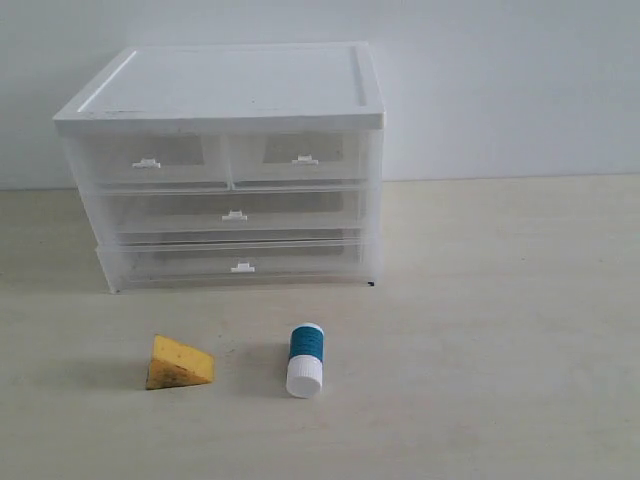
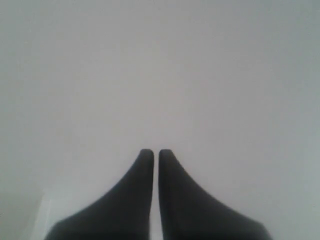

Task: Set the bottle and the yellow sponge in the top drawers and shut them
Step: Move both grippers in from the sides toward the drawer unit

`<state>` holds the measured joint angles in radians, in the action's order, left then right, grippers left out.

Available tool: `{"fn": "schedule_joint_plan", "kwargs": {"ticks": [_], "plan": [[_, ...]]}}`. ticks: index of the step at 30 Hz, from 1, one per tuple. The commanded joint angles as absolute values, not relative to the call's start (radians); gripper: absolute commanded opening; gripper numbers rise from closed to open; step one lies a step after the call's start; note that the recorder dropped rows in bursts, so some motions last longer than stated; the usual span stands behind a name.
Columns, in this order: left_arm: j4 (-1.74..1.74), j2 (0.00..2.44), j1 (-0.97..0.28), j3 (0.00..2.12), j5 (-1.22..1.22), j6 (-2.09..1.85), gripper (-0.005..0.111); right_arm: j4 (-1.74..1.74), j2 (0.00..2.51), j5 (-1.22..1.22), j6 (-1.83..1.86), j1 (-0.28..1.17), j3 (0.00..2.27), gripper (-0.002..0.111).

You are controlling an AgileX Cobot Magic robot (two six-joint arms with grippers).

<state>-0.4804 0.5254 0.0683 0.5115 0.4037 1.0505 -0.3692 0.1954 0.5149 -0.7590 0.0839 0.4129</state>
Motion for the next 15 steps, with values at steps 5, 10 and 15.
{"fn": "schedule_joint_plan", "kwargs": {"ticks": [5, 10, 15], "plan": [[-1.057, 0.963, 0.07, 0.536, 0.55, 1.534, 0.004, -0.9, 0.546, 0.539, -1.29, 0.081, 0.591, 0.0], [-1.053, 1.283, 0.074, 0.559, 0.655, 1.484, 0.004, -0.964, 0.717, 0.633, -1.379, 0.081, 0.609, 0.0], [-1.051, 1.658, 0.107, 0.699, 0.968, 1.442, 0.004, -0.971, 0.939, 0.681, -1.404, 0.081, 0.611, 0.0]]}}
